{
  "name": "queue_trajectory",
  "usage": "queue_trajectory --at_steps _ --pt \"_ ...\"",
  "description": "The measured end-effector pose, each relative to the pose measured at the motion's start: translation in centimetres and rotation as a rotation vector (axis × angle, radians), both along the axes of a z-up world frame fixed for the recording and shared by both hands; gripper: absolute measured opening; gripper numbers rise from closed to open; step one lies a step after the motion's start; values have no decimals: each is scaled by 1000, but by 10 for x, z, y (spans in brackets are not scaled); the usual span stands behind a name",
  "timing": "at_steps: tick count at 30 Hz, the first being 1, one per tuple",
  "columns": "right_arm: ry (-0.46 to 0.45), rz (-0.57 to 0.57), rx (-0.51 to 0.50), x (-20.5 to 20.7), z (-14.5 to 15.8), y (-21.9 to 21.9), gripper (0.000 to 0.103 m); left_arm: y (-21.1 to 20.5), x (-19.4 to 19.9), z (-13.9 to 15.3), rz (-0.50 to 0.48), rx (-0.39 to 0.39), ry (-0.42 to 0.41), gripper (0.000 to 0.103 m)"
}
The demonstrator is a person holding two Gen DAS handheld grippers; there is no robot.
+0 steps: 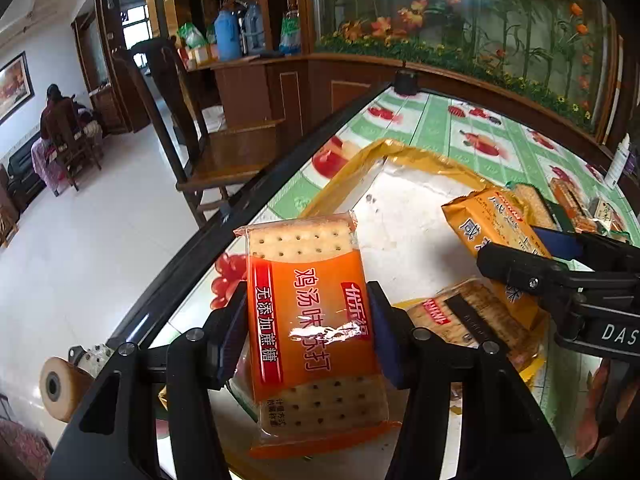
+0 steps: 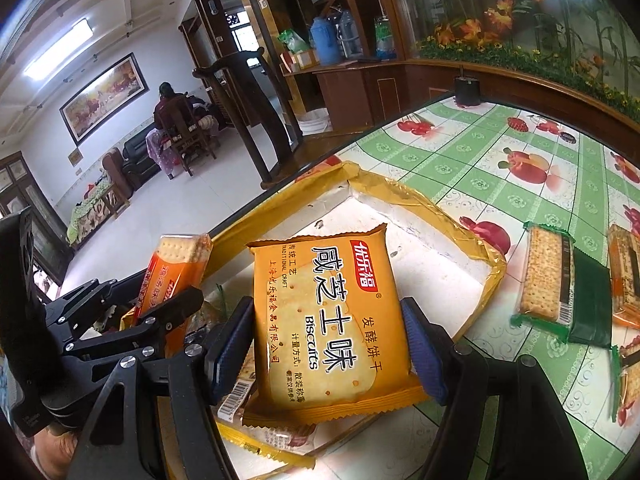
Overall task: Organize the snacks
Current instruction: 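Lower the yellow pack into the white box and open the right gripper, then drop the orange pack into the box with the left gripper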
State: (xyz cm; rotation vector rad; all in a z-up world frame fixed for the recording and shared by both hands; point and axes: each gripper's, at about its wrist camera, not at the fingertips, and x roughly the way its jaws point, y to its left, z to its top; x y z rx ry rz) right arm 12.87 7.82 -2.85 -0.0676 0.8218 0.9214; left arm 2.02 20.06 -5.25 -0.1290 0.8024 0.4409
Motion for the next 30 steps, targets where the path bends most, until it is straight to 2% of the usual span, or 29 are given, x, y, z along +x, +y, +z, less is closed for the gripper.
queue_trajectory --at_steps 4,8,10,15,17,22,30 --pt "9 3 -11 3 -5 6 72 5 2 -7 6 -35 25 57" --pt "12 2 -20 4 -6 8 72 5 1 -8 4 -61 31 68" --pt "12 1 -17 3 -5 6 72 3 0 -6 -1 -58 31 74" --pt "-7 -23 13 -2 9 -10 73 -7 -4 9 -9 -32 -10 76" --pt "-17 -42 27 -2 15 -23 73 -12 -4 15 -17 -27 -23 80" --pt "-19 -95 51 -3 25 -59 73 -27 -4 29 -57 -25 -61 81" --pt "3 -242 57 -4 16 -145 73 -77 15 41 -186 -13 -67 82"
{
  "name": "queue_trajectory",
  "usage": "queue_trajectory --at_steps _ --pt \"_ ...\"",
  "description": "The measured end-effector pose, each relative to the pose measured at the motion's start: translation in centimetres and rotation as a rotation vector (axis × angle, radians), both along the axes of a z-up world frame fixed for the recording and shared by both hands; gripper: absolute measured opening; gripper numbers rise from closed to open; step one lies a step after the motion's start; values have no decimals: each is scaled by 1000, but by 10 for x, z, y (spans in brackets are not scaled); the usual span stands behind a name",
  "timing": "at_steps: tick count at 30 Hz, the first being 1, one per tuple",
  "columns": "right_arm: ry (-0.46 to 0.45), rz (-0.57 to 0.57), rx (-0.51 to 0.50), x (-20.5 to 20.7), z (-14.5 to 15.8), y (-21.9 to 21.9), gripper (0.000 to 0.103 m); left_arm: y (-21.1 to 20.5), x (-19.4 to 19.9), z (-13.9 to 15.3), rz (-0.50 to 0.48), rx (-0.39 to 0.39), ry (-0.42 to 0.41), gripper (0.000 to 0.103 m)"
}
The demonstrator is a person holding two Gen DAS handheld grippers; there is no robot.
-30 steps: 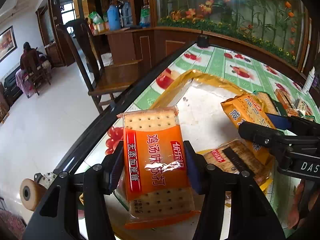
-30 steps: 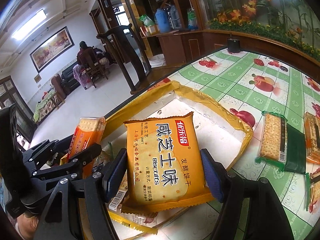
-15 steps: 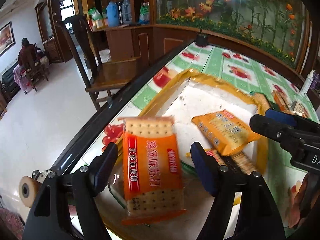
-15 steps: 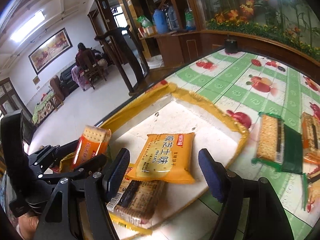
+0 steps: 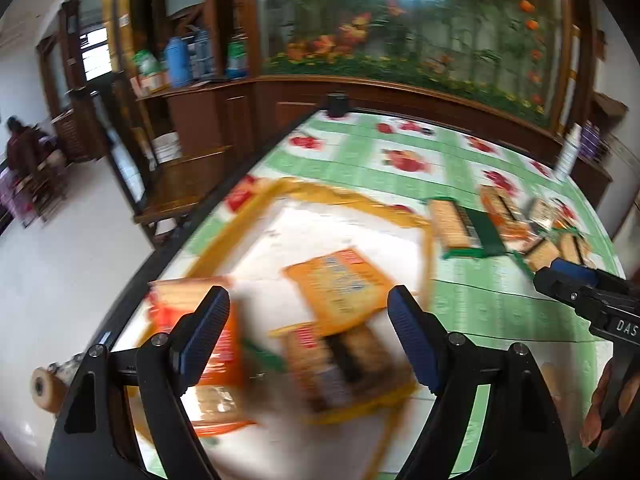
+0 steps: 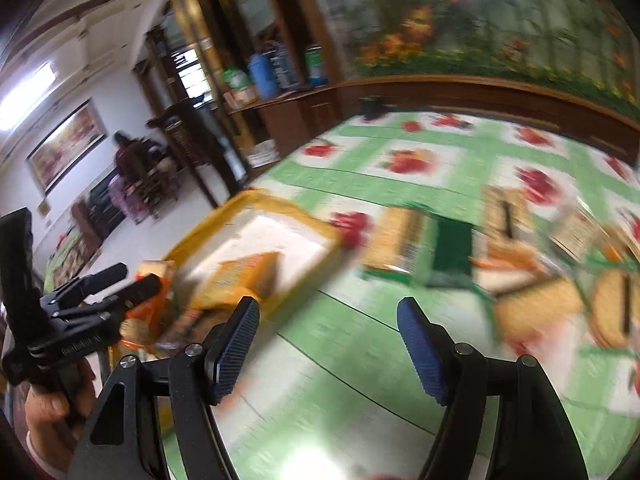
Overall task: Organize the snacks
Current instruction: 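Drop the orange pack into the box with the left gripper, then grasp the long cracker pack with the right gripper while the left grasps a green-edged cracker pack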
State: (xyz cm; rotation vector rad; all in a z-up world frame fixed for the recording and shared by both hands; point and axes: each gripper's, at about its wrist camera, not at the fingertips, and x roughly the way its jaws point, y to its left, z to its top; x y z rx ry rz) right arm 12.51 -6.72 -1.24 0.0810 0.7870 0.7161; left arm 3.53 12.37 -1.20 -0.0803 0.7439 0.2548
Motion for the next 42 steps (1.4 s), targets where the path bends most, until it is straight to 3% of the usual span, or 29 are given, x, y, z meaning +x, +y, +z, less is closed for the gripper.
queue_trajectory --at_steps 10,20,32,42 --pt "59 -237 9 -1 -20 -125 74 -90 26 2 -209 32 18 82" --pt "50 -371 11 -20 -17 -204 82 -155 39 3 -342 87 34 82" --pt "47 -517 -5 -33 -21 -260 87 -187 58 -5 -407 135 56 81" --pt "83 -592 -22 -34 -35 -285 89 -209 99 -29 -527 160 145 81"
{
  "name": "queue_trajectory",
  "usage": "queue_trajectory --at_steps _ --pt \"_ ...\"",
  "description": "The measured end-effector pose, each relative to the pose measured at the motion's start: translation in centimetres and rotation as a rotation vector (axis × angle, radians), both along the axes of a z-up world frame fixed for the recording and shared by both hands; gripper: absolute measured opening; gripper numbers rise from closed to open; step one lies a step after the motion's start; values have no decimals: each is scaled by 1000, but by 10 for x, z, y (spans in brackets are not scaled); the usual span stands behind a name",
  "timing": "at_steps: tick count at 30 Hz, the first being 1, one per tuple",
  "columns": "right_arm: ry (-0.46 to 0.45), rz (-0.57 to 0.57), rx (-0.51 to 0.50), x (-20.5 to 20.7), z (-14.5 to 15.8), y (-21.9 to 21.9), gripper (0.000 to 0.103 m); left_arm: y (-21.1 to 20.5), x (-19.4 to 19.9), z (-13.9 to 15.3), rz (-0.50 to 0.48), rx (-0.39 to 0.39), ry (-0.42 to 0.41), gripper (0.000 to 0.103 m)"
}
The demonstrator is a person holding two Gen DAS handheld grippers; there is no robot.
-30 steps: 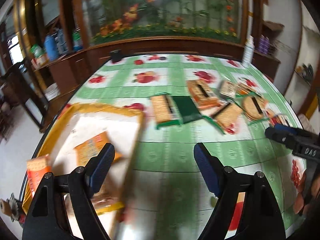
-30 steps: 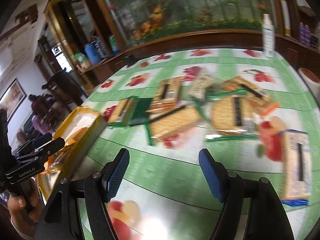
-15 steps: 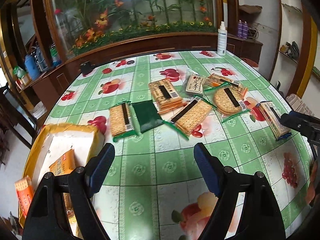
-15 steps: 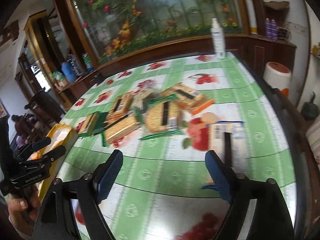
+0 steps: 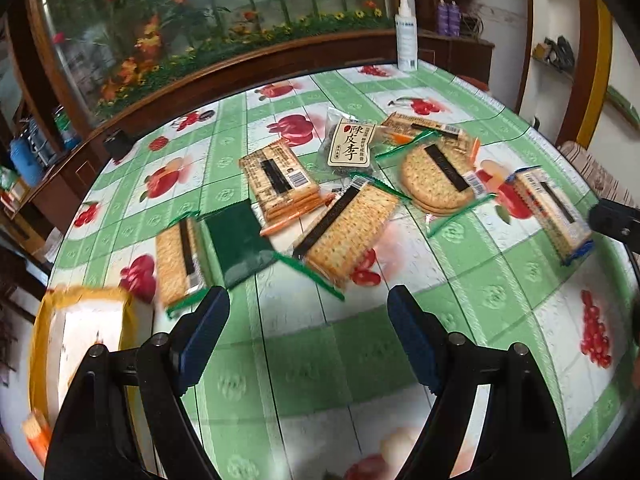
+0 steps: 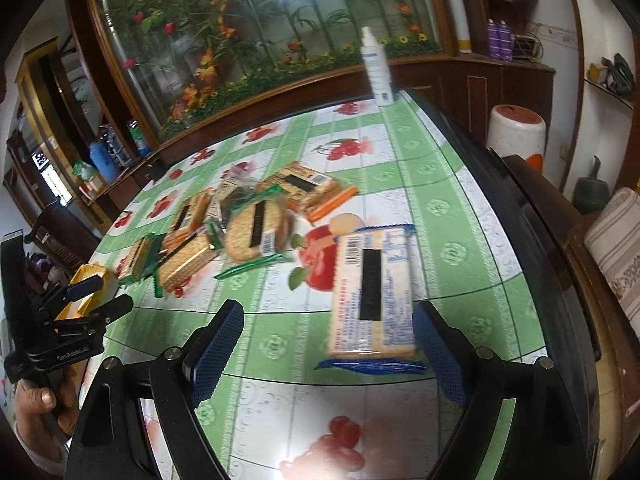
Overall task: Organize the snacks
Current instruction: 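Grasp the long cracker pack with the right gripper while the left grasps a green-edged cracker pack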
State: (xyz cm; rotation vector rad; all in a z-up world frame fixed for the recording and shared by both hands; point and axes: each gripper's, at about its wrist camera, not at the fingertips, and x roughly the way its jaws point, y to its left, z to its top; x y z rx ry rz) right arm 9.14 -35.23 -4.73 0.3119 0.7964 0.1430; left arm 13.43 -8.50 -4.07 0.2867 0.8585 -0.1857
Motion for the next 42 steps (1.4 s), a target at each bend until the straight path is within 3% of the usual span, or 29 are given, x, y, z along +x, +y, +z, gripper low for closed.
queue_trajectory --at_steps 11,19,25,31,35,42 --pt "33 -29 -10 12 -9 -7 93 -20 38 -13 -124 -12 47 81" --pt "97 -79 -68 34 -22 -8 95 -21 65 -31 -123 -2 91 81" --pt "166 -84 -94 54 -39 -3 96 -19 76 -36 -150 -40 103 81" --pt "159 -89 -171 57 -43 5 98 -15 78 -27 -191 -108 112 81" --pt "158 -90 -165 58 -43 4 100 -23 83 -37 -174 -40 123 84" --pt "162 -86 -186 60 -43 5 101 -29 85 -38 -173 -33 125 88"
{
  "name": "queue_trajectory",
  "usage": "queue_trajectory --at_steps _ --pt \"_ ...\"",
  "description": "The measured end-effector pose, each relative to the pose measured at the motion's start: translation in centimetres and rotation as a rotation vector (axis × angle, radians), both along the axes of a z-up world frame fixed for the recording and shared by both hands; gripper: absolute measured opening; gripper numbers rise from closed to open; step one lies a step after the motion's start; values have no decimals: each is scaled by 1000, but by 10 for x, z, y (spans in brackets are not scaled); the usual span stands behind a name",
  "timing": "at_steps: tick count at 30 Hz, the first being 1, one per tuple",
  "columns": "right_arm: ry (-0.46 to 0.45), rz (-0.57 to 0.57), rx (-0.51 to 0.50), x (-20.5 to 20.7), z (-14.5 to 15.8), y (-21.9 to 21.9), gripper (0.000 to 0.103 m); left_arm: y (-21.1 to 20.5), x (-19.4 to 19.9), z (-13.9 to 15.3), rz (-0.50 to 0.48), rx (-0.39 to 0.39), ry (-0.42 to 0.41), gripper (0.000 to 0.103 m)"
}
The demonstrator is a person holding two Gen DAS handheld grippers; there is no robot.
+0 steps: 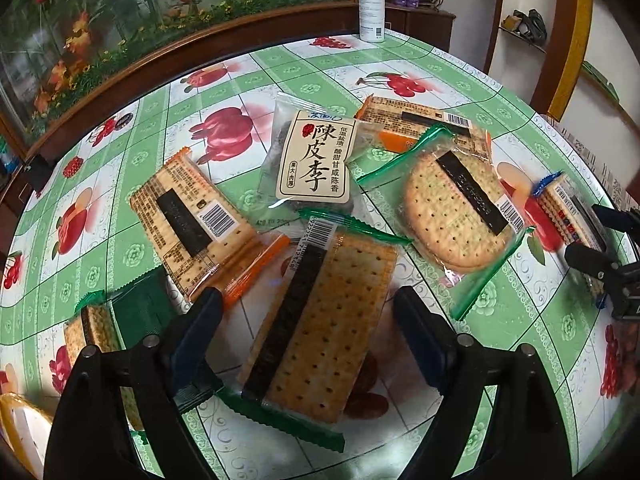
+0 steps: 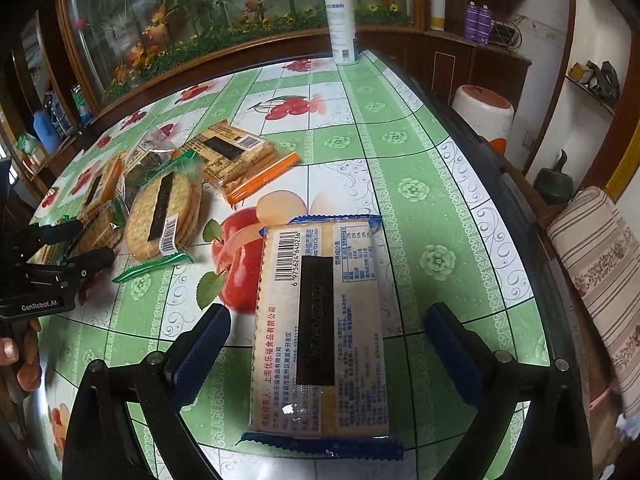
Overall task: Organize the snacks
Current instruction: 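Grasp the long cracker pack with the right gripper while the left grasps a green-edged cracker pack, then carry both cracker packs over the white box with both grippers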
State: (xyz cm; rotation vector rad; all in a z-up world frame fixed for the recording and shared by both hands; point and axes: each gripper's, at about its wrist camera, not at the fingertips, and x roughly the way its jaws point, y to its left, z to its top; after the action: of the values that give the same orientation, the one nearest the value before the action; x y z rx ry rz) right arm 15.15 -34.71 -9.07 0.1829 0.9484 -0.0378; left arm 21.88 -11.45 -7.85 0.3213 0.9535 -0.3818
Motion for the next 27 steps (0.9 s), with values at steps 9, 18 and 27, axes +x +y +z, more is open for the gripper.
queue_trajectory --at_steps 9,18,27 --pt "15 38 -54 1 -1 12 93 -13 -29 3 -47 -19 48 46" --pt "-18 75 -66 -5 3 19 58 -1 -44 8 -5 -93 37 45" --pt "-61 85 62 -21 7 13 58 27 -70 28 69 -201 -5 45"
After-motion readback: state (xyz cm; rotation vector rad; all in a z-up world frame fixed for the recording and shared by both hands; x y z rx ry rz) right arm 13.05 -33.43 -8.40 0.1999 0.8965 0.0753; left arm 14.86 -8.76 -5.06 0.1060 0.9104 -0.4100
